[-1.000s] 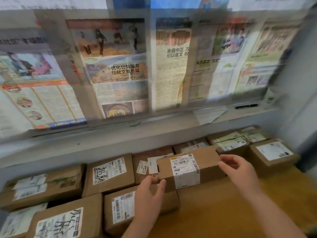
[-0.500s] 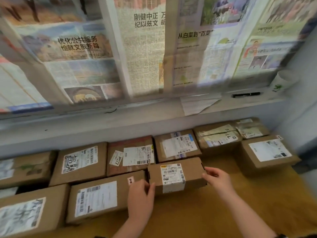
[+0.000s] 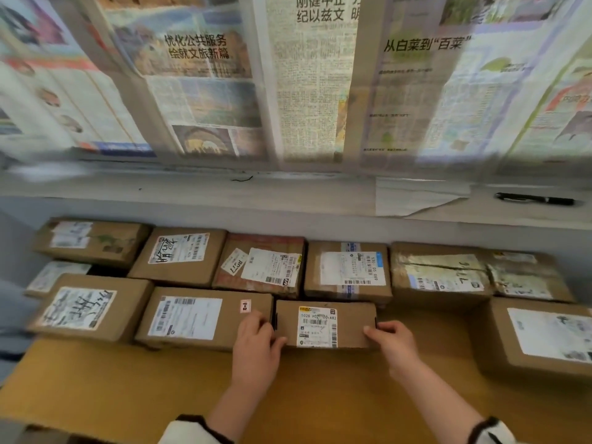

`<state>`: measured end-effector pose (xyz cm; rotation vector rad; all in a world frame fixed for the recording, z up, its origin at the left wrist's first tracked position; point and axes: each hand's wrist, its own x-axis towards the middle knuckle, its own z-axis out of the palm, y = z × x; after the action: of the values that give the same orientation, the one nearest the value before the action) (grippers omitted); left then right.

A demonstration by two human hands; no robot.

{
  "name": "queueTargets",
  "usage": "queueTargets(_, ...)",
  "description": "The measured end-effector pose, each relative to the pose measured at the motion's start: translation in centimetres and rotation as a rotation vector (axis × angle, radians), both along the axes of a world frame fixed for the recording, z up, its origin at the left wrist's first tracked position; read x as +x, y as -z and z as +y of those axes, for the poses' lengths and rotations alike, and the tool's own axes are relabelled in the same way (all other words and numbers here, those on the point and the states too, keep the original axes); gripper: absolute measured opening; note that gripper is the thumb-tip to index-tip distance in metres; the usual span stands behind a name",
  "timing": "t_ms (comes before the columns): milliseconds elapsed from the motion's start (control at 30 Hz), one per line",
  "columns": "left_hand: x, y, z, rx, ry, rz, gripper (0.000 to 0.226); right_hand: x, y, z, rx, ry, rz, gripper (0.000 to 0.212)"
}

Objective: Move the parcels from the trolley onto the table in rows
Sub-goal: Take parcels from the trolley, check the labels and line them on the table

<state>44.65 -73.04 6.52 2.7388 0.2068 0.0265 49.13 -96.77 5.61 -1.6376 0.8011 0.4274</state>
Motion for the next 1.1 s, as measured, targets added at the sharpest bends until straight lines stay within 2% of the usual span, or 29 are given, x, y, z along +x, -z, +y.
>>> queueTargets(367, 0.0, 0.7, -0.6, 0.037, -0.045, -0.048, 0.013, 1.4, 1.8, 0.7, 0.030, 0.180, 0.116, 0.028)
queueTargets(600, 0.3, 1.3, -0.8, 0.156, -0.014, -0.008, 0.020, 1.0, 2.2, 1.0, -0.067, 0.121, 0.094, 0.028)
queueTargets(767, 0.1, 1.6, -1.0, 0.152, -0.023, -0.055, 0.019, 0.9, 1.5, 1.2, -0.148, 0.080, 0.062, 0.029)
queueTargets(867, -0.1, 1.3, -0.8, 0.059, -0.014, -0.057, 0.023, 0.5, 0.5, 1.2, -0.266, -0.059, -0.038, 0.028)
queueTargets(1000, -0.4, -0.3, 0.9, -0.214, -0.020, -0.111, 0.028, -0.1, -2.0, 2.4, -0.548, -0.280, -0.340, 0.041)
queueTargets(1100, -1.2, -2.3, 4.5, -0.222, -0.042, -0.226, 0.035, 0.2, -4.8, 6.3, -0.677, -0.544, -0.517, 0.051)
